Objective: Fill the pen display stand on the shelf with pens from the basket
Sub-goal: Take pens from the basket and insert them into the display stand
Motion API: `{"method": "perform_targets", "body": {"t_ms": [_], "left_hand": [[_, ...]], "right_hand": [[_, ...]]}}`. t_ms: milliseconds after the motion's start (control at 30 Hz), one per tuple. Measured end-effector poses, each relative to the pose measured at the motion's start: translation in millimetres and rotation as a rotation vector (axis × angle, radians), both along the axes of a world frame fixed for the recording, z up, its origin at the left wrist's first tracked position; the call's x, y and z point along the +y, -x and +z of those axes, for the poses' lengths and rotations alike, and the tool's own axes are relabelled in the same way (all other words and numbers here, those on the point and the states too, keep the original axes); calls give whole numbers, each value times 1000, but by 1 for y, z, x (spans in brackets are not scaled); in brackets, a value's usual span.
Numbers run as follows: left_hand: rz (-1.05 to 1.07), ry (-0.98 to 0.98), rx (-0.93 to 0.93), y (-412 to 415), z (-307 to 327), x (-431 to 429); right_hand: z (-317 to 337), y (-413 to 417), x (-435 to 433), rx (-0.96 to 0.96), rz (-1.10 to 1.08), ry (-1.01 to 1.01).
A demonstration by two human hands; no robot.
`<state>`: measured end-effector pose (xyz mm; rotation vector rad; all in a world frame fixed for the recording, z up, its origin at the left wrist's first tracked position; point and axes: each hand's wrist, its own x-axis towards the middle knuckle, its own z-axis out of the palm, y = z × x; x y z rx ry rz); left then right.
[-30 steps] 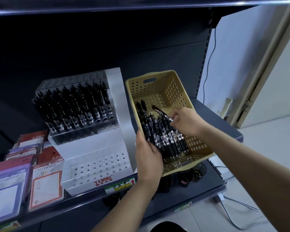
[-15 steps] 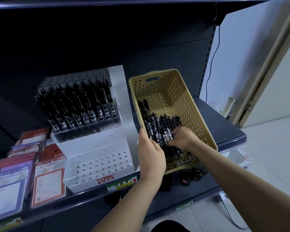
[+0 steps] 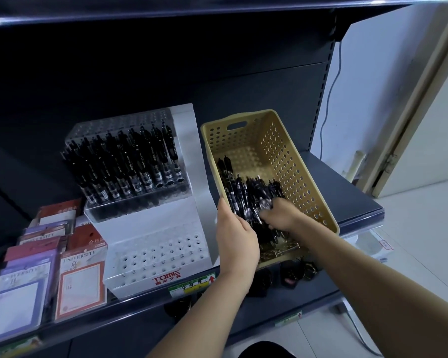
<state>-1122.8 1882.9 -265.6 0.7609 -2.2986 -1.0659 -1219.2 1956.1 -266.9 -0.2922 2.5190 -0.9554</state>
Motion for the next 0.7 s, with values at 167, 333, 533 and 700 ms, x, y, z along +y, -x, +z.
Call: {"method": "perform_targets", "body": {"t_ms": [167, 333, 533, 700], "left_hand": [[-61, -169, -50, 16, 2, -10], [-117, -320, -35, 36, 10, -28], [-154, -358, -129, 45, 10, -43], [-247, -172, 43, 28, 19, -47]], "right_hand": [[22, 5, 5, -49, -192, 528], [60, -6, 7, -166, -236, 951], [75, -23, 9, -224, -196, 976], [78, -36, 5, -254, -139, 986]]}}
